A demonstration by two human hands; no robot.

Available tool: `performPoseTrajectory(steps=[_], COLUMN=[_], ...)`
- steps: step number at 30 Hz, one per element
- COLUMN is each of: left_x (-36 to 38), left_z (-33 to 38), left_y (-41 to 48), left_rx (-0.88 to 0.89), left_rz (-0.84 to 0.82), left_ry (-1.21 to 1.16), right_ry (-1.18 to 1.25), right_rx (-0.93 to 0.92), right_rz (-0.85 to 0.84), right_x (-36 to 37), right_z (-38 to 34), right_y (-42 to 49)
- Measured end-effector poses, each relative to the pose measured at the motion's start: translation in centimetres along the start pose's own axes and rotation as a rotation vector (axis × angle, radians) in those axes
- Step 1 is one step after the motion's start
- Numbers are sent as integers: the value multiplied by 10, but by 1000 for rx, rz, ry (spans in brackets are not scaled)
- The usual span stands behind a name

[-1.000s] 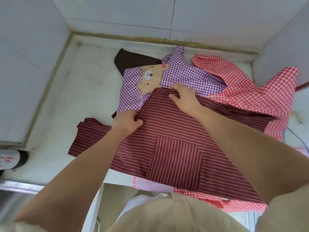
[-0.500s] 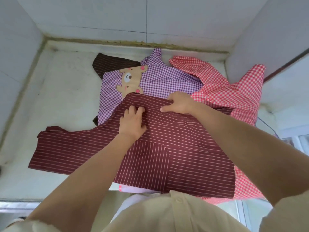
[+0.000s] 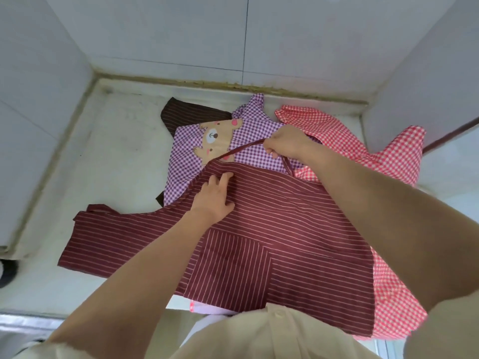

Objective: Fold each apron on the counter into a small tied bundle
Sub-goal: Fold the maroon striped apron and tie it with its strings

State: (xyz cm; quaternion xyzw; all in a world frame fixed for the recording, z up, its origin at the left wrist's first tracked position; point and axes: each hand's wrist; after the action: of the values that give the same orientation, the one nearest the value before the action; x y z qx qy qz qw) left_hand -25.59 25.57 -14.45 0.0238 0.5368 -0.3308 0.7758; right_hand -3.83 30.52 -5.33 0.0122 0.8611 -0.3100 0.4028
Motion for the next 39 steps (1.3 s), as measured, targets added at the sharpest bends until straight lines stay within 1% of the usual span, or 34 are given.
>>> performPoseTrajectory(steps=[1,3,5,6,7,8,9,10,12,14,16,17,18,20,21,22,23,24,26,28,30,31,32,34,35,37,39], left_x=[-2,-5,-8,-9,-10,-10,-10,-11,-11,-11,-10,-9,-8,-7,-7,-7,-7,-7,-6,-4,-2,1,4,14,21,37,50], left_z=[-2,-5,-8,-8,-8,-9,-8,-8,-10,-11,-13,-14,-15,-15,-15,-15,-16,-16,-16,-15,-9,-4,1,11,14,16,8], left_y=[2,4,9,10,11,13,14,14,16,17,18,18,19,19,19,20,20,19,17,14,7,3,-2,-11,-15,-27,-38], left_rx=[9,25,23,16,6,-6,-14,-21,-25,-22,-26,-30,-32,-37,-42,-46,-49,-51,-64,-89,-83,-48,11,117,142,122,16], left_rz=[14,45,68,76,81,83,87,89,89,98,117,131,143,144,135,122,110,100,94,106,197,273,356,468,480,414,272], left_ry=[-7,-8,-6,-5,-3,2,9,16,25,27,23,22,24,29,31,33,35,35,33,21,7,22,69,200,238,262,265], right_ry=[-10,54,267,418,553,623,618,554,324,125,30,-6,-69,-302,-424,-508,-530,-500,-423,-419,-380,-346,-318,-281,-257,-250,-344], right_rx=[-21,-58,-108,-147,-196,-249,-306,-350,-370,-326,-260,-226,-173,-49,13,45,42,16,-54,-148,-277,-339,-397,-498,-526,-499,-372], right_rz=[80,316,553,603,600,563,534,515,462,391,326,266,162,-150,-277,-335,-321,-259,-55,177,406,485,527,508,465,335,213], right_x=[2,7,8,7,6,5,5,7,11,19,28,31,35,43,47,49,51,51,48,50,61,69,79,103,117,143,160], right_z=[-1,-1,-5,-8,-11,-15,-17,-19,-19,-15,-10,-8,-7,-3,1,5,9,13,17,23,30,33,35,44,50,69,93], right_y=[5,13,23,25,28,31,32,31,31,32,30,29,27,22,19,15,14,12,9,4,-6,-15,-26,-49,-59,-76,-84])
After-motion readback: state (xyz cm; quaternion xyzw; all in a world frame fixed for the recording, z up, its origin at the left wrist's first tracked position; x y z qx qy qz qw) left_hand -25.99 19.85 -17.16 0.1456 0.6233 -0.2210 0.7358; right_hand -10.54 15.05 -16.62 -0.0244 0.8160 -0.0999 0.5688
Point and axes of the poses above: each hand's wrist, its own y-axis towards the middle knuckle, its own x-axis out of the palm, z = x × y, and after that the axes turned 9 degrees about x, right-handed
